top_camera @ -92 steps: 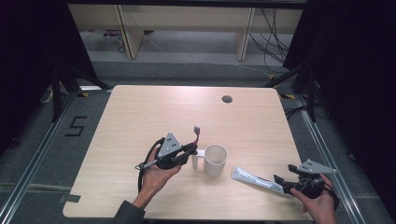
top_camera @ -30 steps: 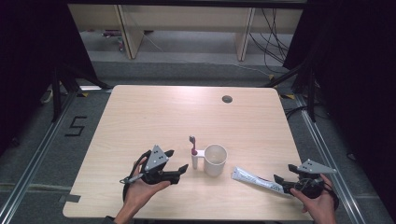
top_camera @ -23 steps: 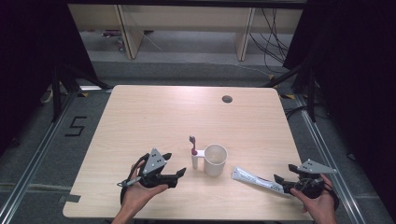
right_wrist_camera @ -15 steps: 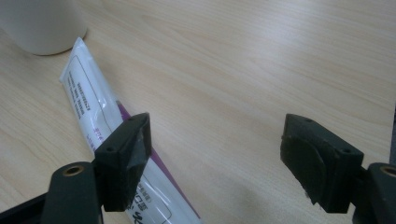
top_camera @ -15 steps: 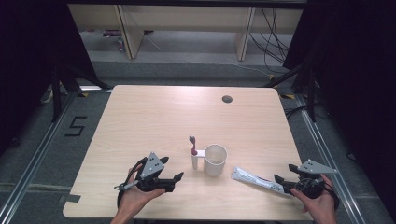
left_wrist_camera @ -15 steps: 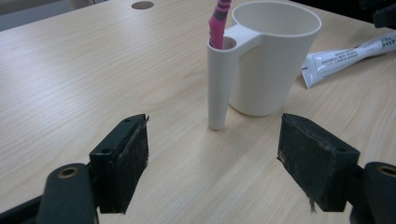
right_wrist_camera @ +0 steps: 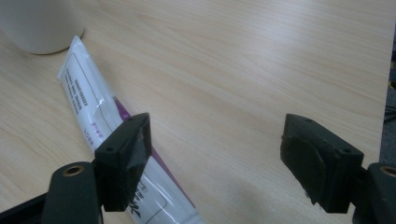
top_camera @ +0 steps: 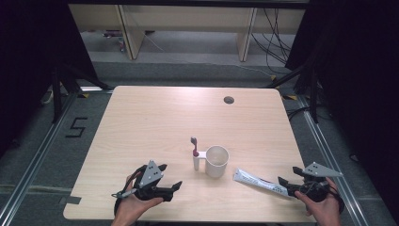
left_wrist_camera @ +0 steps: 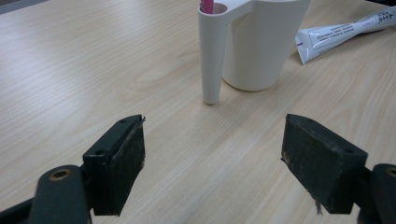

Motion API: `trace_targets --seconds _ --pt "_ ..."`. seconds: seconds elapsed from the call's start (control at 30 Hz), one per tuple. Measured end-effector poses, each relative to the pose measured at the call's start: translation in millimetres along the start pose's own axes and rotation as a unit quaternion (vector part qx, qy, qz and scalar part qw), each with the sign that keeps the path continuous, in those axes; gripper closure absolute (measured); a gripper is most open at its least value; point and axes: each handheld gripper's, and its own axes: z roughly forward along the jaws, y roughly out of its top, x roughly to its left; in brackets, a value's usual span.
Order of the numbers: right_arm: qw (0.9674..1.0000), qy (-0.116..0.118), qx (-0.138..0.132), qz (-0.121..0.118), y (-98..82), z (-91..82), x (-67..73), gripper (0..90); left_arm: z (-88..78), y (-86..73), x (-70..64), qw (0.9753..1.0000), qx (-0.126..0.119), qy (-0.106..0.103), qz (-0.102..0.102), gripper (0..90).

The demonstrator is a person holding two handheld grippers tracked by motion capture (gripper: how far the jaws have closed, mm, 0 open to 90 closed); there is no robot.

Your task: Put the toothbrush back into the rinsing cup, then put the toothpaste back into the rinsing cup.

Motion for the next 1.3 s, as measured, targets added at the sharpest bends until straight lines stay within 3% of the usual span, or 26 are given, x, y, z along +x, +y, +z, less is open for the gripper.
trace_targets --seconds 0.03,0.07,0.1,0.13,0.17,0.23,0.33,0.4,0.5,0.63,0.73,0.77,0.83,0.97,1.07,1.1,1.17,1.2,1.23,1.27,1.3 --pt "0.9999 -0.001 -0.005 -0.016 0.0 0.4 -2.5 25.7 0.0 -1.0 -0.5 1.0000 0.001 -0.002 -0.001 20.6" --pt "0.9999 0.005 -0.004 -0.011 -0.4 0.2 -2.1 25.7 -0.4 -2.4 -1.5 1.0000 0.005 -0.002 0.000 20.5" --pt "0.9997 -0.005 -0.008 -0.021 -0.7 -1.2 -3.2 25.8 0.1 -3.8 -2.1 1.0000 0.006 -0.007 0.002 20.1" --pt "1.0000 -0.003 -0.001 0.001 -1.5 -2.3 -0.1 25.8 -0.3 -4.6 -2.7 0.9999 0.010 -0.010 0.007 19.7" --pt "0.9998 -0.007 -0.007 -0.018 -1.4 -2.3 -3.0 25.8 -0.8 -6.0 -4.2 0.9998 0.013 -0.010 0.010 19.6" --pt "0.9997 -0.010 -0.007 -0.022 -2.5 -3.7 -4.1 25.7 -2.6 -8.9 -5.4 0.9994 0.024 -0.012 0.023 19.6" --pt "1.0000 -0.006 -0.003 0.001 -4.2 -5.8 -2.2 25.8 -3.6 -12.6 -9.2 0.9997 0.018 -0.011 0.012 19.4" --pt "0.9997 -0.014 -0.012 -0.018 -4.0 -6.1 -5.0 25.8 -6.5 -14.4 -8.8 0.9994 0.026 -0.014 0.017 19.2" --pt "0.9999 -0.011 -0.007 -0.011 -4.2 -6.6 -3.0 25.7 -8.0 -17.2 -11.6 0.9997 0.022 -0.011 0.006 18.5" --pt "0.9998 -0.012 -0.008 -0.014 -4.2 -6.9 -3.2 25.8 -12.3 -20.8 -13.3 0.9993 0.033 -0.012 0.015 18.1" --pt "0.9998 -0.013 -0.007 -0.016 -4.0 -6.9 -2.9 25.8 -13.6 -24.3 -17.0 0.9994 0.031 -0.016 0.009 17.0" --pt "1.0000 -0.007 -0.003 0.004 -4.3 -7.3 0.6 25.8 -14.7 -25.4 -17.5 0.9991 0.037 -0.015 0.015 17.0" --pt "0.9997 -0.013 -0.011 -0.017 -3.5 -7.7 -1.8 25.7 -15.2 -28.0 -20.5 0.9990 0.039 -0.017 0.015 17.0" --pt "0.9997 -0.014 -0.009 -0.019 -4.0 -8.5 -2.4 25.8 -15.4 -30.5 -23.9 0.9985 0.048 -0.019 0.019 17.0" --pt "0.9997 -0.011 -0.014 -0.016 -2.5 -10.8 -3.3 25.8 -15.9 -31.7 -23.2 0.9981 0.051 -0.014 0.030 16.8" --pt "0.9999 -0.006 -0.008 0.003 -1.4 -12.8 -0.3 25.8 -15.1 -32.3 -24.1 0.9987 0.045 -0.016 0.017 16.6" --pt "0.9998 -0.005 -0.014 -0.009 1.6 -14.6 -0.5 26.2 -15.7 -33.4 -22.0 0.9981 0.056 -0.012 0.024 16.1" --pt "1.0000 0.003 -0.007 0.001 3.5 -16.2 2.8 27.4 -15.6 -33.9 -22.2 0.9980 0.058 -0.012 0.023 16.1" --pt "0.9996 0.002 -0.013 -0.027 5.2 -15.9 0.6 27.8 -14.8 -34.9 -21.9 0.9976 0.063 -0.007 0.027 16.1" --pt "0.9998 0.011 -0.007 -0.014 7.3 -17.3 5.7 27.8 -14.1 -35.7 -23.2 0.9977 0.062 -0.012 0.025 16.1" --pt "0.9997 0.011 -0.003 -0.022 9.3 -18.1 7.0 27.8 -13.6 -36.6 -24.3 0.9977 0.060 -0.008 0.029 16.1"
